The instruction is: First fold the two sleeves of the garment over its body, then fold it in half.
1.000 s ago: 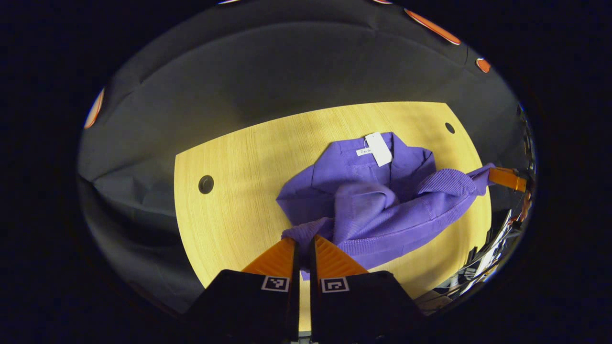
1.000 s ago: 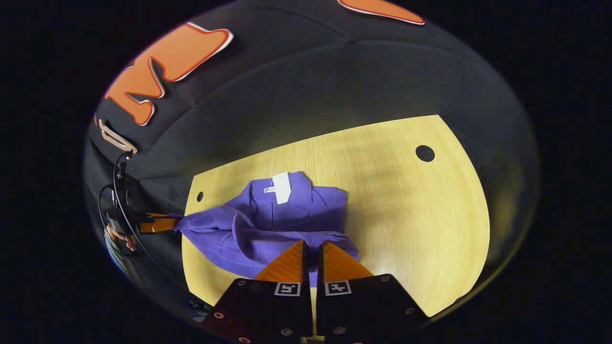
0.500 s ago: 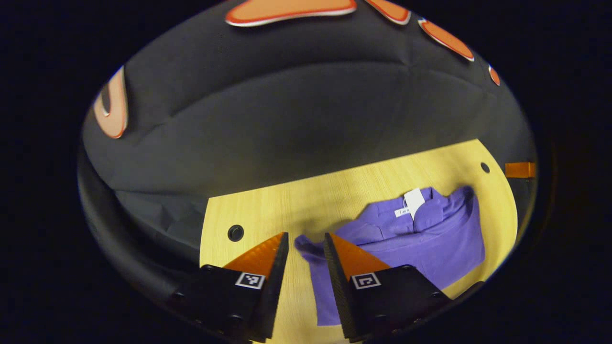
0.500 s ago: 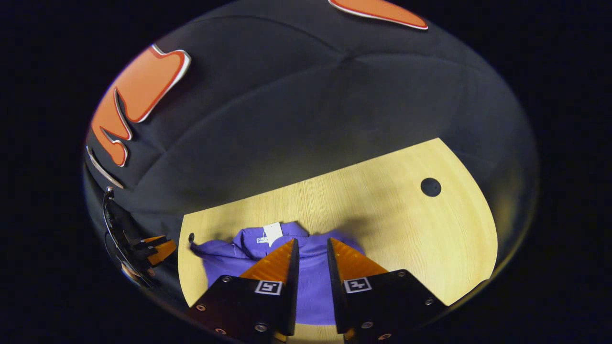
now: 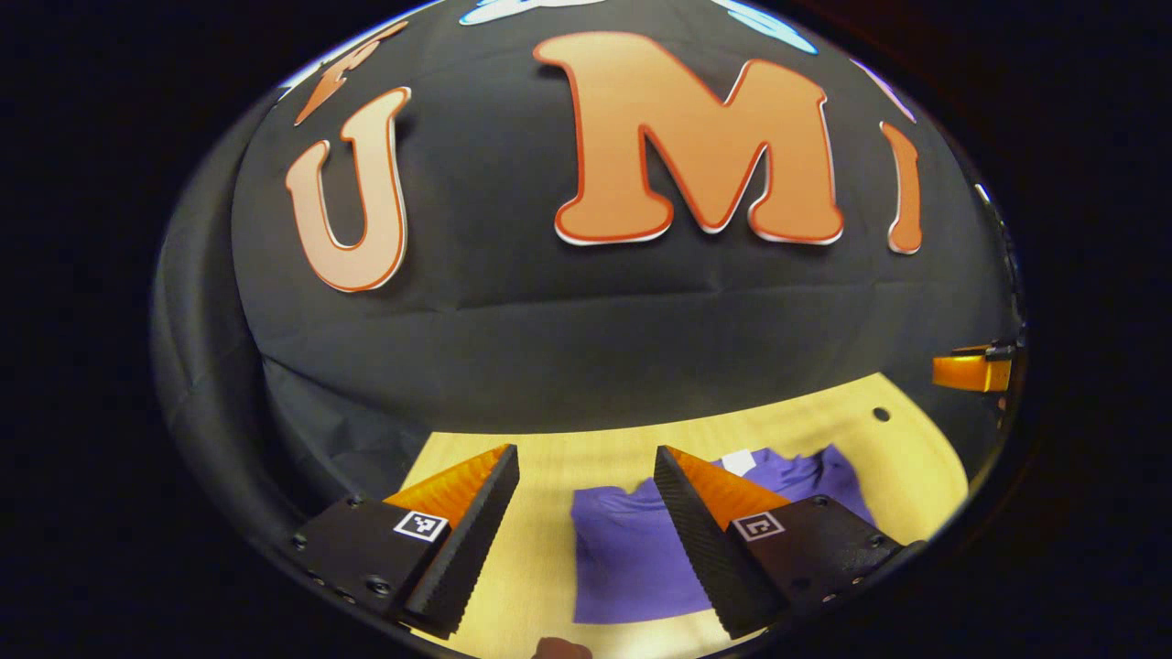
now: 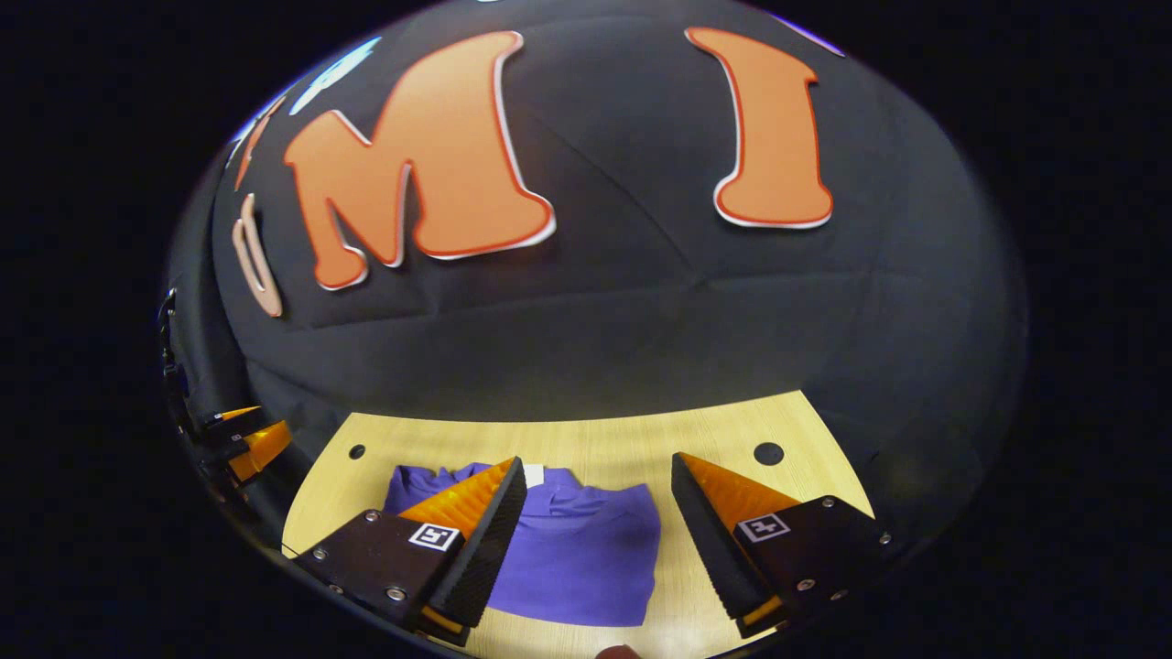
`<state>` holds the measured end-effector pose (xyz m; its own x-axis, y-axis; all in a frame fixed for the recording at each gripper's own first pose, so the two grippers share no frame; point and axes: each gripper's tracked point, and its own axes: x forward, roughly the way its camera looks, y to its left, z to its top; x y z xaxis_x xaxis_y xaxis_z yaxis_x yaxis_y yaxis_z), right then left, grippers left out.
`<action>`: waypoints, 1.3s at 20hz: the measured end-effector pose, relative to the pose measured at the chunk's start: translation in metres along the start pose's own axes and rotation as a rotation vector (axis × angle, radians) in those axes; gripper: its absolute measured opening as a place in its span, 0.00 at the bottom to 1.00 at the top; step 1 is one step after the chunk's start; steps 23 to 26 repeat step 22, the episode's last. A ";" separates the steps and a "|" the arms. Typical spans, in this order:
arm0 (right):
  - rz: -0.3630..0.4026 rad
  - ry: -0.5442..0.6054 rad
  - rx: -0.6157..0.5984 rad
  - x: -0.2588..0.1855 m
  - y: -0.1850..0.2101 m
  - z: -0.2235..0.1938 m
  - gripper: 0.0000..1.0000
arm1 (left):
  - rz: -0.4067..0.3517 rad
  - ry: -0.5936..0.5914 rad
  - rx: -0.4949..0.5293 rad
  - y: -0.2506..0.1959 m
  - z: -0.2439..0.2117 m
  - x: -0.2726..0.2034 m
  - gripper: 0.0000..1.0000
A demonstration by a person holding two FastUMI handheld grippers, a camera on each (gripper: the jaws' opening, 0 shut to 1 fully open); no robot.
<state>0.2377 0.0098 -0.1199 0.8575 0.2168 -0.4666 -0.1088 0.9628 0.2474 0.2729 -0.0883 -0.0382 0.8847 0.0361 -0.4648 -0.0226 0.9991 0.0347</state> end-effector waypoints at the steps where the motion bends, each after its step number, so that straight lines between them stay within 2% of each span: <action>1: 0.005 -0.025 -0.010 -0.011 0.006 0.003 0.95 | -0.006 -0.020 -0.009 -0.005 0.001 -0.011 0.97; 4: 0.024 -0.129 -0.035 -0.048 0.024 0.009 0.95 | -0.013 -0.148 -0.042 -0.022 0.020 -0.056 0.97; 6: 0.078 -0.190 -0.069 -0.067 0.046 0.004 0.95 | -0.082 -0.279 -0.103 -0.045 0.035 -0.084 1.00; 7: 0.087 -0.210 -0.097 -0.076 0.054 -0.001 0.95 | -0.086 -0.320 -0.102 -0.046 0.040 -0.099 0.97; 11: 0.107 -0.348 -0.188 -0.110 0.085 0.006 0.94 | -0.041 -0.442 -0.015 -0.060 0.038 -0.146 0.98; 12: 0.128 -0.392 -0.202 -0.121 0.096 0.007 0.94 | -0.012 -0.445 0.020 -0.060 0.028 -0.158 0.99; 14: 0.156 -0.451 -0.242 -0.136 0.110 0.006 0.94 | -0.010 -0.448 0.032 -0.066 0.021 -0.169 0.97; 17: 0.193 -0.438 -0.287 -0.142 0.126 -0.011 0.94 | 0.014 -0.479 0.062 -0.070 0.019 -0.185 0.99; 19: 0.211 -0.421 -0.277 -0.141 0.131 -0.017 0.94 | 0.013 -0.487 0.076 -0.075 0.019 -0.188 0.97; 26: 0.198 -0.395 -0.286 -0.140 0.125 -0.028 0.94 | 0.010 -0.478 0.087 -0.083 0.010 -0.191 0.97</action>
